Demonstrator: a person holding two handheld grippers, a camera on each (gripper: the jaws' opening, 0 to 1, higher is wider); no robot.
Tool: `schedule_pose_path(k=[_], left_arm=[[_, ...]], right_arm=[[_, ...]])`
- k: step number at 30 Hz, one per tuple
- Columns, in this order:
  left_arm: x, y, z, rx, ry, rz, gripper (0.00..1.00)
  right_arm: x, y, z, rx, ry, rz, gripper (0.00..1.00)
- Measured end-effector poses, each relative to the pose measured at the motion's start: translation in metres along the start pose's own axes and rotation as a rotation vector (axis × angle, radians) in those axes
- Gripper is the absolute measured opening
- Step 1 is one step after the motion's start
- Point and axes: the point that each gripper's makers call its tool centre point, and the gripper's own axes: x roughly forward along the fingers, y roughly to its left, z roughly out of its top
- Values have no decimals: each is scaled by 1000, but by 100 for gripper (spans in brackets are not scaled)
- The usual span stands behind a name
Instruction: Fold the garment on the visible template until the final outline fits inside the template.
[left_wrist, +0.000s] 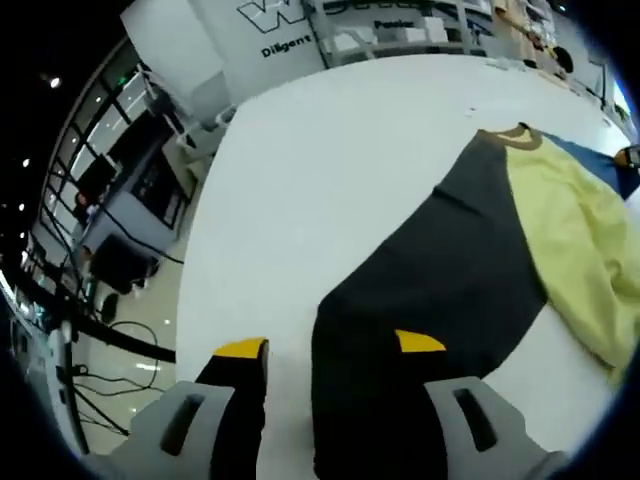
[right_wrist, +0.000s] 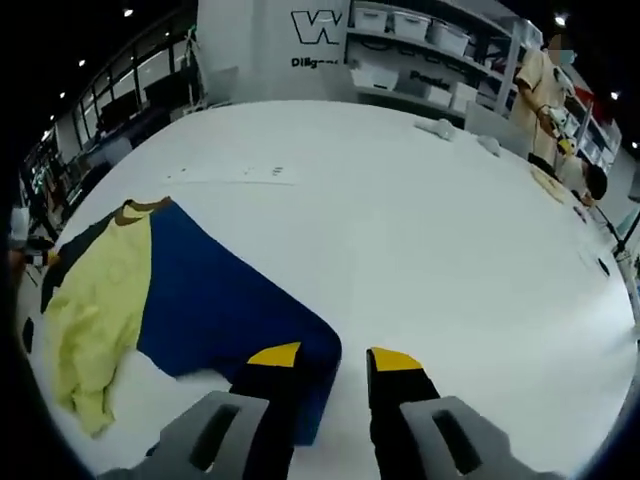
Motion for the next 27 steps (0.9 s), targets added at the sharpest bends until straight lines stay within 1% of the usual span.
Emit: schedule_pose_path(k=[1,2,3,4,5,6,8,10,13,15,17,18,21,22,24,27], left_arm=[[-3,-5,2,-18,-22,-25,58],[-6,-9,4,-53,-42,-39,61],[-8,-13,6,-68,-57,-61,65],[-13,-18,8,-96,-78,-86,67],[-18,-22,9,-102,-91,-103,69],[-22,-24,9,-100,-94,-107,71],[-32,-33,11,-85,-120,-123,74],[-39,-42,14,-71,-147,-143,79],[-50,-57,12,-67,-151,-174,87],[-60,-67,15,-46,-180,-195,90],[-69,-77,15,-37,-192,-210,93],[-72,-81,15,-27,-201,-221,93],[-84,-102,13,16,-203,-263,96],[-86,-105,12,21,-204,-262,96],[-93,-117,13,50,-216,-282,97],[-105,-134,13,56,-247,-320,99]], right_arm=[[-3,5,4,4,-27,14,33],[-5,9,7,-7,-51,31,36],[-8,13,7,-15,-60,41,39],[-11,19,6,-22,-61,53,44],[-15,24,5,-26,-65,64,47],[-17,29,5,-33,-73,77,50],[-24,41,5,-40,-90,103,56],[-31,53,6,-50,-108,137,61],[-39,66,5,-69,-121,160,69],[-46,79,4,-73,-139,197,71],[-52,91,1,-62,-145,230,74],[-53,93,0,-62,-146,234,76],[-60,111,-12,-80,-142,270,81],[-61,115,-15,-87,-144,278,82],[-65,125,-23,-99,-145,296,82],[-71,138,-35,-102,-139,323,84]])
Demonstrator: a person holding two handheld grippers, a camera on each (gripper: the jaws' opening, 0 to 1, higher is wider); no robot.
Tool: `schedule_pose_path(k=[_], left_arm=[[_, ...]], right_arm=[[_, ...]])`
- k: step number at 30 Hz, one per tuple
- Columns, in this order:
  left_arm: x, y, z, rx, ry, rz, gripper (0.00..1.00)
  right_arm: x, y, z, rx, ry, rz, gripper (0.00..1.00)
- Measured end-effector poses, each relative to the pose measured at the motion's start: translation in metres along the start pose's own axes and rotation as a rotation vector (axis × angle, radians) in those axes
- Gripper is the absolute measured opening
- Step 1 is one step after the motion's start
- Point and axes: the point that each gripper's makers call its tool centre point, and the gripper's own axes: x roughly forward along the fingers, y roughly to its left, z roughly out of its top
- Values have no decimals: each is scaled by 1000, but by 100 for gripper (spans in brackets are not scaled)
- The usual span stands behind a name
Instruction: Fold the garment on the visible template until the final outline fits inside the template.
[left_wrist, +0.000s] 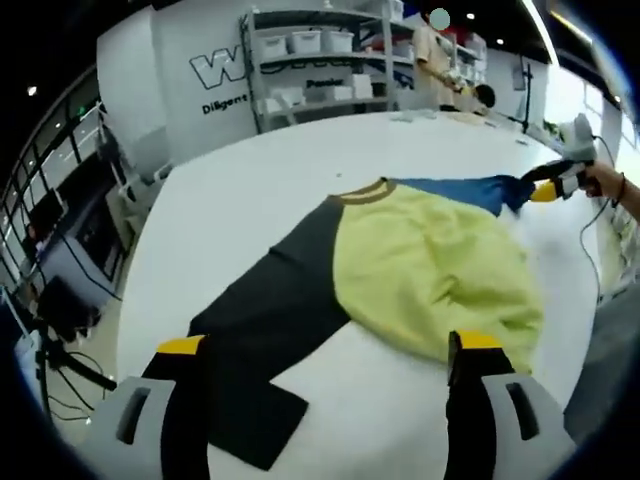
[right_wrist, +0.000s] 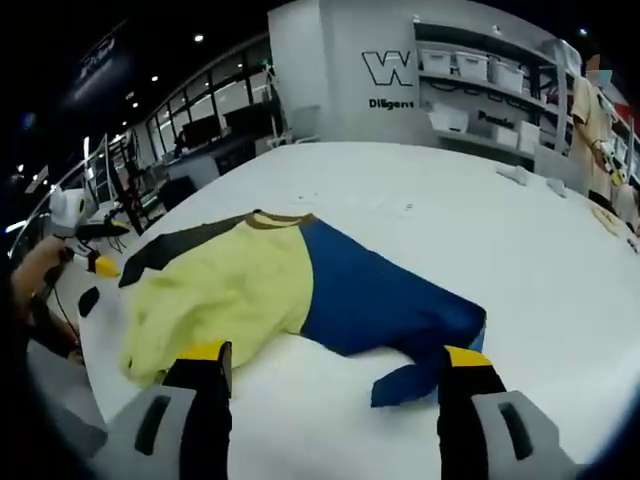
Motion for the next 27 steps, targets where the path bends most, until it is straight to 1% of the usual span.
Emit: schedule_pose_path(k=[4,6,7,10,12,14,17,20,25,27], left_arm=[[-4,-15,-1,-2,-14,-17,99],[-6,-24,1,-16,-36,-43,99],[-8,-29,0,-26,-42,-53,99],[-8,-39,-3,-25,-40,-66,99],[-11,-50,-8,-12,-36,-71,99],[-10,-57,-14,-6,-31,-87,98],[-10,-68,-23,1,-12,-101,97],[-11,-79,-27,-10,-16,-110,97],[-12,-101,-40,1,5,-136,94],[-13,-109,-46,0,17,-142,92]], right_arm=[[-4,21,-14,-25,15,39,85],[-6,25,-18,-25,14,48,85],[-7,31,-21,-20,12,60,85],[-10,47,-33,-17,19,87,85],[-10,51,-38,-23,24,98,85],[-13,62,-46,-27,36,114,84],[-15,72,-51,-22,38,135,83],[-16,82,-56,-18,43,152,82],[-17,94,-64,-21,49,163,76],[-18,100,-67,-7,44,172,73]])
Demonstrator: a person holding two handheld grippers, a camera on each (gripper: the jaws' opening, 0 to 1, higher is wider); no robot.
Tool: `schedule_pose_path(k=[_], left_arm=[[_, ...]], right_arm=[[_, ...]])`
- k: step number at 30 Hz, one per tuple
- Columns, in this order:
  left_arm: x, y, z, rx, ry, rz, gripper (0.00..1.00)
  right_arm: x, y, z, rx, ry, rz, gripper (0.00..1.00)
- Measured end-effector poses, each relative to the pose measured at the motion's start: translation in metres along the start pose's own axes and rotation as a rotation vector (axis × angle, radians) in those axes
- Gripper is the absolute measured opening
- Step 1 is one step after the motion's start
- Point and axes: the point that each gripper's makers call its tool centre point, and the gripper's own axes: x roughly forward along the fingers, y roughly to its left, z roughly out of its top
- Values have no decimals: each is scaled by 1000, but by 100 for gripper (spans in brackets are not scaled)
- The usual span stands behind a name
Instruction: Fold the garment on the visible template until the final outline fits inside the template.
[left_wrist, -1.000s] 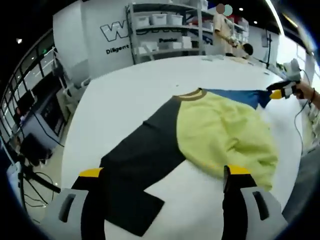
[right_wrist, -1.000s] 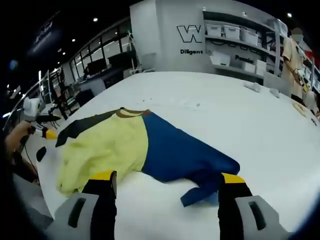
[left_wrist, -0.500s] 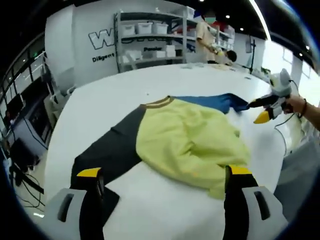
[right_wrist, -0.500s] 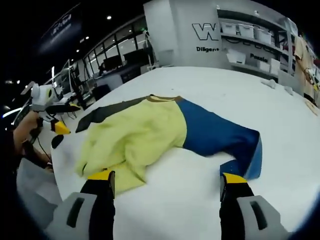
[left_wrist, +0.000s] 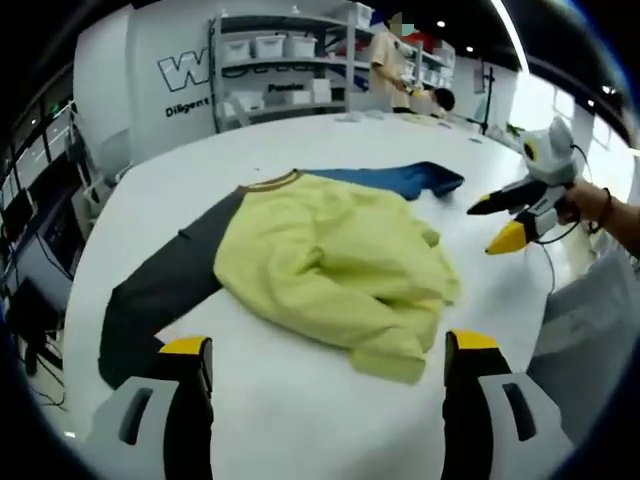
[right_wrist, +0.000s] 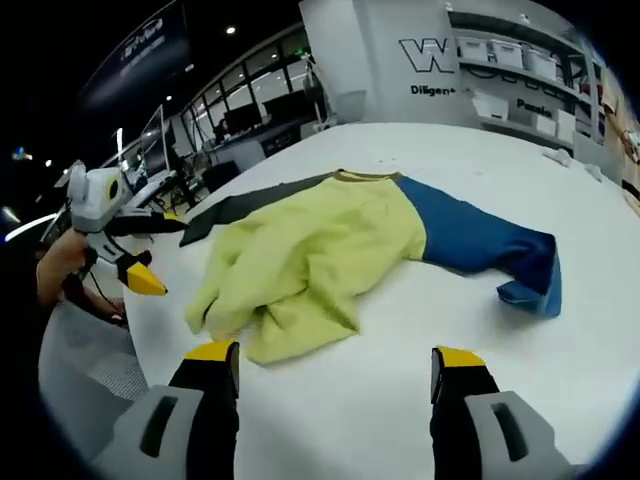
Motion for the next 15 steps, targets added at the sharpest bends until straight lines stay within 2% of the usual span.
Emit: schedule_pose_path(k=[5,8,11,15], left_arm=[[0,-15,-12,-26,29,-25,88],[0,-20,-13,-40,19,-29,79],[1,-33,-17,-39,35,-60,73],[4,-42,-22,-49,55,-72,63]], right_arm=[[6,25,-11,0,20,43,65],[10,36,-18,5,38,69,60],[12,45,-23,7,73,90,54],[16,54,-29,21,106,109,44]])
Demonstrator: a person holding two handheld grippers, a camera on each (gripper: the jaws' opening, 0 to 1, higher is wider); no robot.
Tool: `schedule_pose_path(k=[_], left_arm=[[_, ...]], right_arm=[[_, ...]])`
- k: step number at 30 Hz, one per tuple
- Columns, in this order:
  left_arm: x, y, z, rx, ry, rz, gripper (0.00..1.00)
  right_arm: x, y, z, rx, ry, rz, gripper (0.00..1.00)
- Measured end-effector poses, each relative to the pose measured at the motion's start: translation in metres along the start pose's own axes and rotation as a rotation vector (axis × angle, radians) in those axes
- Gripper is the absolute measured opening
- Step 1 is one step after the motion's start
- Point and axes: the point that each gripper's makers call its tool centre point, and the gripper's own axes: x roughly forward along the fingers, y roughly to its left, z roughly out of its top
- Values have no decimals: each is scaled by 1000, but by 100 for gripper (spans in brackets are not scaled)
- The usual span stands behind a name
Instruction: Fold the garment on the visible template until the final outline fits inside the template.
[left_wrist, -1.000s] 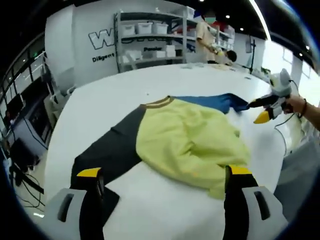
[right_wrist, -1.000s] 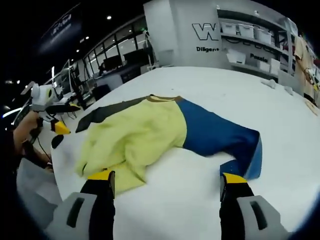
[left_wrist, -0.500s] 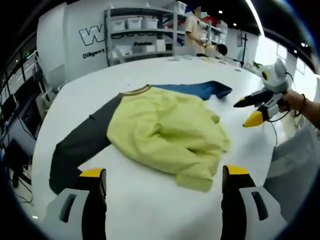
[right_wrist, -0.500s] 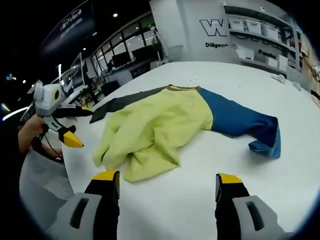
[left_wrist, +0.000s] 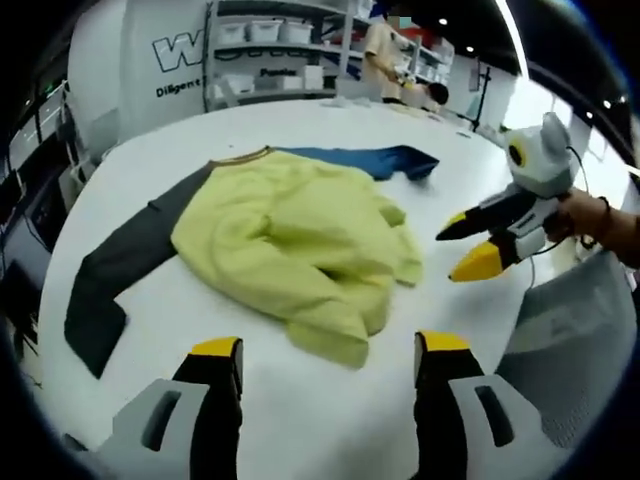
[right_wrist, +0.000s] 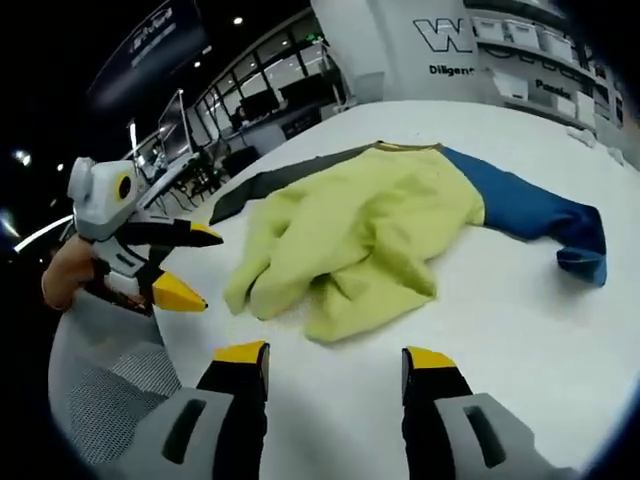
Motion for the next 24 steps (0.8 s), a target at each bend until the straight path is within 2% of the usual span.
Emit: schedule_pose_path(k=[4,10,14,15,17,18,19,24], left_arm=[[5,-11,-3,-9,8,-13,53],[12,-20,-4,31,23,-4,42],[16,-22,-6,33,33,13,35],[16,-22,-7,31,36,13,33],[19,-22,-10,5,53,25,30],[20,-23,-11,2,59,22,28],[21,-25,-12,-4,63,20,27],[24,-24,-13,9,71,41,22]], right_arm=[[5,8,-2,-1,17,5,35],[13,12,0,-12,37,-6,32],[19,11,1,18,50,-39,31],[20,10,-1,41,58,-66,30],[24,11,-2,73,51,-77,31],[29,12,9,86,-14,-91,30],[25,12,4,87,38,-97,30],[26,8,10,121,17,-145,25]])
